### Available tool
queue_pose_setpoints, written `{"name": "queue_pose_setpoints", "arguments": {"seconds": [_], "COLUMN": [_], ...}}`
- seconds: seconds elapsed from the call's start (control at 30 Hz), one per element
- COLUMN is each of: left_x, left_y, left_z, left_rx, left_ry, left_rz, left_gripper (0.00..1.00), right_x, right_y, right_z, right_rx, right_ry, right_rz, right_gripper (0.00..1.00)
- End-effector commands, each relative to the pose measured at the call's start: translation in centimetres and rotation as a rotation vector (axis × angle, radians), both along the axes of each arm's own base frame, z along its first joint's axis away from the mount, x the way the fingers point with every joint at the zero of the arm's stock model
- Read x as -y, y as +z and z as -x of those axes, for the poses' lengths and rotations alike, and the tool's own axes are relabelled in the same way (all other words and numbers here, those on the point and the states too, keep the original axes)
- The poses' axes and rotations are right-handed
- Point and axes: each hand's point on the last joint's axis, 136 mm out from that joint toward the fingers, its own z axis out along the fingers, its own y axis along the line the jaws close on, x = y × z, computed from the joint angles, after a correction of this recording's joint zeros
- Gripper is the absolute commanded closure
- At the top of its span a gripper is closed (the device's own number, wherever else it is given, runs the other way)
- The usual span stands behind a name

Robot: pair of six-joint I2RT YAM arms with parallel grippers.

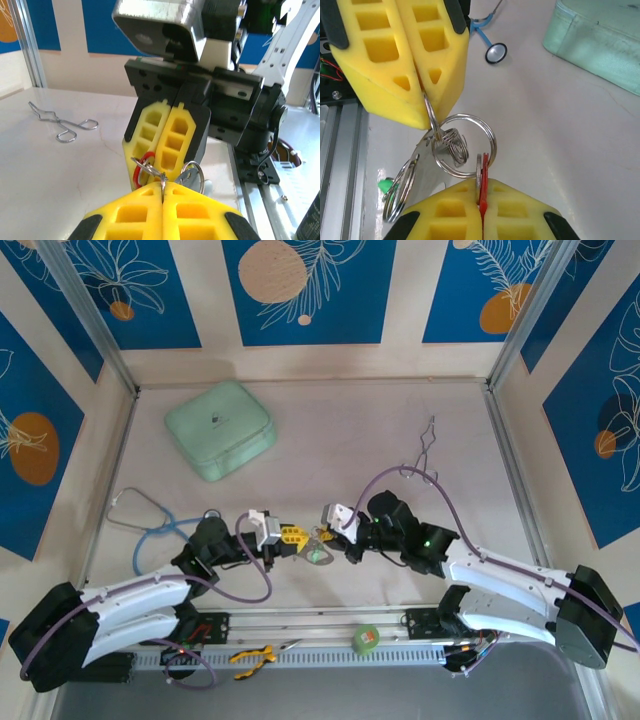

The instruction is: Put the keys on the keyring

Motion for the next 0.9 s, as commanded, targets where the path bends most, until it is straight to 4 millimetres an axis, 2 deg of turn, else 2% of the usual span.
{"name": "queue_pose_setpoints", "arguments": {"seconds": [0.0, 0.2, 0.23, 0.3, 0.4, 0.47, 0.57, 0.67, 0.73, 0.87], "left_x": [0.3, 0.3, 0.3, 0.1, -0.6, -1.4, -3.6, -6.9, -9.5, -16.2], "left_y": [0.6, -0.4, -0.5, -0.5, -0.3, -0.2, 0.5, 0.6, 0.7, 0.9], "left_z": [-0.2, -0.6, -0.7, -1.0, -1.9, -2.6, -4.4, -6.7, -7.6, -8.8], "left_rx": [0.036, 0.027, 0.023, 0.025, 0.025, 0.02, -0.023, -0.091, -0.094, -0.107], "left_ry": [-0.003, 0.011, 0.017, 0.043, 0.119, 0.195, 0.365, 0.599, 0.74, 1.082], "left_rz": [-0.032, -0.082, -0.085, -0.082, -0.052, -0.014, 0.055, 0.068, 0.076, 0.131], "left_gripper": [1.0, 1.0, 0.96, 0.73, 0.48, 0.38, 0.29, 0.21, 0.17, 0.13], "right_x": [0.1, -0.5, -0.5, -0.5, -0.5, -0.5, -1.0, -2.3, -3.7, -7.2], "right_y": [2.1, 3.9, 3.9, 3.9, 3.5, 3.3, 2.9, 3.1, 3.5, 4.2], "right_z": [-0.1, 0.5, 0.6, 0.5, -0.1, -0.5, -0.9, -1.1, -1.2, -1.7], "right_rx": [0.052, 0.068, 0.066, 0.063, 0.063, 0.062, 0.048, 0.033, 0.021, 0.036], "right_ry": [0.009, 0.062, 0.063, 0.057, 0.036, 0.021, 0.02, 0.036, 0.049, 0.092], "right_rz": [0.023, 0.037, 0.042, 0.055, 0.076, 0.095, 0.12, 0.115, 0.089, 0.036], "right_gripper": [1.0, 1.0, 1.0, 1.0, 1.0, 1.0, 1.0, 1.0, 1.0, 1.0]}}
